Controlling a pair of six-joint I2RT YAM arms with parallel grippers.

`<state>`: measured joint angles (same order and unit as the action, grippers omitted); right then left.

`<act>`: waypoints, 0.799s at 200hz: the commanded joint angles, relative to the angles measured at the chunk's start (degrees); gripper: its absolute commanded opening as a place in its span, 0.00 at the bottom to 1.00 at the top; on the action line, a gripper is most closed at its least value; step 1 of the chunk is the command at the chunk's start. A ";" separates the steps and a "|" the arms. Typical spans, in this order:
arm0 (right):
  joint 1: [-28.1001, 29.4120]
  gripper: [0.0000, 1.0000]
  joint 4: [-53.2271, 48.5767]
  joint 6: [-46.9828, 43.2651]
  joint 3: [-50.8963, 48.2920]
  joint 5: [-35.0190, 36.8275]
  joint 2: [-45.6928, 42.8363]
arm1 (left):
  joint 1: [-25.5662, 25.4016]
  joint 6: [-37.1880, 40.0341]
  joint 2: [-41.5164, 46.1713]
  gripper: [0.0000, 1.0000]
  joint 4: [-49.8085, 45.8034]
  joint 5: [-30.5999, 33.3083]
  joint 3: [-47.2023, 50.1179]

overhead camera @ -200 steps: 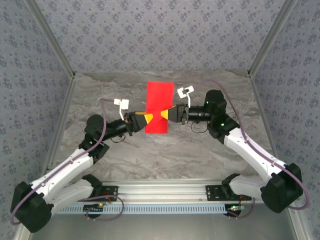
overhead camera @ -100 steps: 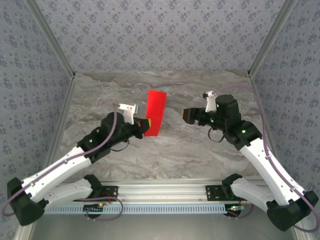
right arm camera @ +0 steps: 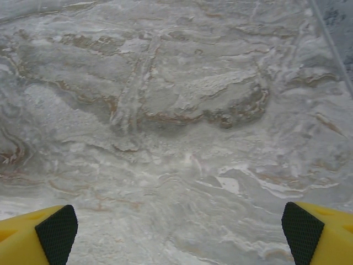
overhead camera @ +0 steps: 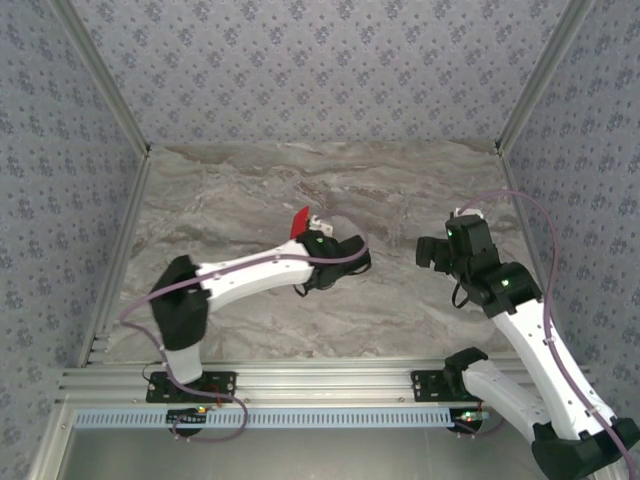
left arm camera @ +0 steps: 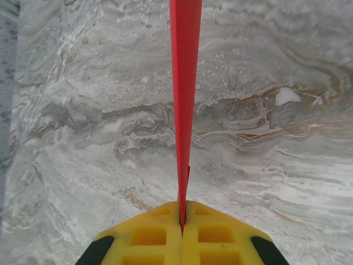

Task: Fold a paper plane with a square sheet of paper (fold left side to right side)
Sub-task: Turn over the paper at the center of the table.

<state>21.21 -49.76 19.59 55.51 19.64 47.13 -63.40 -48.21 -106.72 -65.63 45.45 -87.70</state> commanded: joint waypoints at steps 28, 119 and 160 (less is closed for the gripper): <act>-0.81 1.00 -4.21 -1.97 -0.31 4.27 -2.37 | 0.11 -1.32 -16.18 0.03 -8.38 -7.57 -12.56; -1.13 1.00 -5.44 -3.26 -1.15 4.57 -3.65 | 1.01 7.08 -28.07 0.24 -1.61 -25.05 -23.48; -1.26 1.00 -4.56 -3.17 -1.82 2.01 -3.21 | 1.56 9.77 -26.13 0.44 3.23 -31.40 -23.37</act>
<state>20.47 -53.84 17.04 54.39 22.96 44.01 -61.71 -40.82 -134.26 -67.96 21.56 -109.82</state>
